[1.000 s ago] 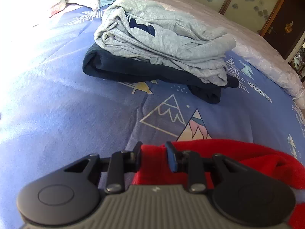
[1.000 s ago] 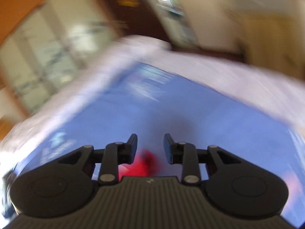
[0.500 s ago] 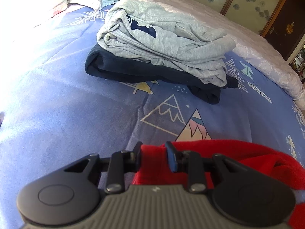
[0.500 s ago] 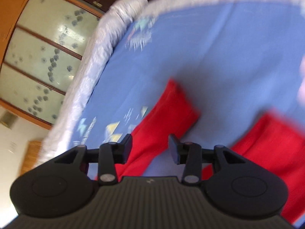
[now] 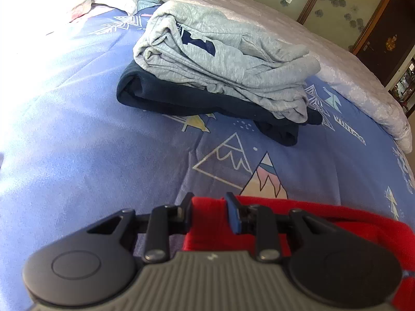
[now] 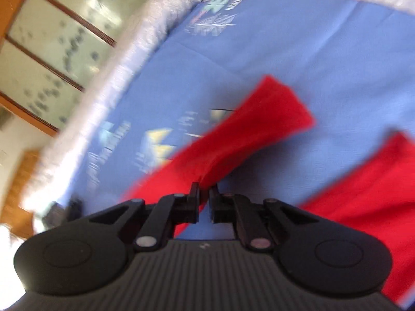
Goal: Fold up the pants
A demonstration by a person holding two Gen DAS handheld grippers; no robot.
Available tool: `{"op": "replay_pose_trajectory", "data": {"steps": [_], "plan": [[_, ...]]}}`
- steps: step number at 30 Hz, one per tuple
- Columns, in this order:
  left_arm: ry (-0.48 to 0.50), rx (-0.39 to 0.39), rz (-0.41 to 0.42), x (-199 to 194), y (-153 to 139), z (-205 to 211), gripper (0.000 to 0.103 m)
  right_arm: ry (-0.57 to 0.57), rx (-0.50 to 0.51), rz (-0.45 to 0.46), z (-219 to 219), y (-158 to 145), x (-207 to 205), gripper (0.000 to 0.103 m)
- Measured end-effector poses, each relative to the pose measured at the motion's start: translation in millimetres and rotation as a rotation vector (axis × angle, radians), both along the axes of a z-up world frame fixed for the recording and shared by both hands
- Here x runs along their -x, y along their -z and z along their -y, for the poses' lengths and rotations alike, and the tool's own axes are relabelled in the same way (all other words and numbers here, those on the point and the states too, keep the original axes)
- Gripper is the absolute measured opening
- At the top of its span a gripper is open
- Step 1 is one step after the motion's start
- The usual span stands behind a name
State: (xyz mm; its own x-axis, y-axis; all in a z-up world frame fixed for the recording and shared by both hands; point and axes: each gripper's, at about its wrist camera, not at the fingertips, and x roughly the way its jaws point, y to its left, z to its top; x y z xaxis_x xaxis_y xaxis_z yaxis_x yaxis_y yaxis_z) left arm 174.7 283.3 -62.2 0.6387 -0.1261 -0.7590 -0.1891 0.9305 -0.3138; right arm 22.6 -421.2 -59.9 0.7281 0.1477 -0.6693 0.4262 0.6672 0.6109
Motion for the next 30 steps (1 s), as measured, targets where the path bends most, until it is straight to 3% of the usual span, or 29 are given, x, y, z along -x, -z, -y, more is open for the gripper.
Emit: {"op": "replay_pose_trajectory", "data": {"steps": [3, 6, 8, 12, 13, 16, 18, 19, 21, 22, 23, 25, 30], "plan": [[-0.002, 0.001, -0.01, -2, 4, 2, 0.026, 0.012, 0.023, -0.112, 8, 15, 10, 0.011], [0.007, 0.003, -0.005, -2, 3, 2, 0.029, -0.024, 0.014, -0.127, 12, 11, 15, 0.018], [0.011, -0.009, 0.001, -1, 1, 1, 0.033, -0.032, 0.042, -0.086, 19, -3, 19, 0.022], [0.003, -0.018, 0.0, -4, 4, 0, 0.043, 0.069, 0.098, 0.059, 50, -29, 17, 0.023], [-0.002, -0.015, -0.006, -5, 6, 0, 0.044, 0.083, 0.12, 0.072, 57, -31, 9, 0.028], [-0.023, 0.001, -0.033, -9, 17, 2, 0.045, 0.084, 0.197, 0.049, 70, -23, -27, 0.056], [-0.031, 0.009, -0.041, -10, 23, 4, 0.041, 0.054, 0.223, 0.002, 71, -9, -56, 0.057], [-0.028, 0.001, -0.046, -11, 25, 7, 0.03, 0.045, 0.242, -0.035, 71, -3, -66, 0.057], [-0.018, -0.025, -0.052, -12, 26, 12, 0.026, 0.02, 0.268, -0.097, 73, 9, -78, 0.058], [-0.019, -0.038, -0.052, -12, 24, 14, 0.025, 0.001, 0.281, -0.117, 70, 15, -82, 0.053], [-0.025, -0.041, -0.05, -12, 21, 14, 0.024, -0.004, 0.326, -0.113, 64, 15, -84, 0.014], [-0.039, -0.042, -0.007, -11, 4, 10, 0.024, -0.013, 0.327, -0.093, 54, 11, -85, 0.009], [-0.058, 0.004, 0.162, -9, -44, 1, 0.024, 0.11, 0.321, 0.181, 62, -38, -80, 0.008]]}}
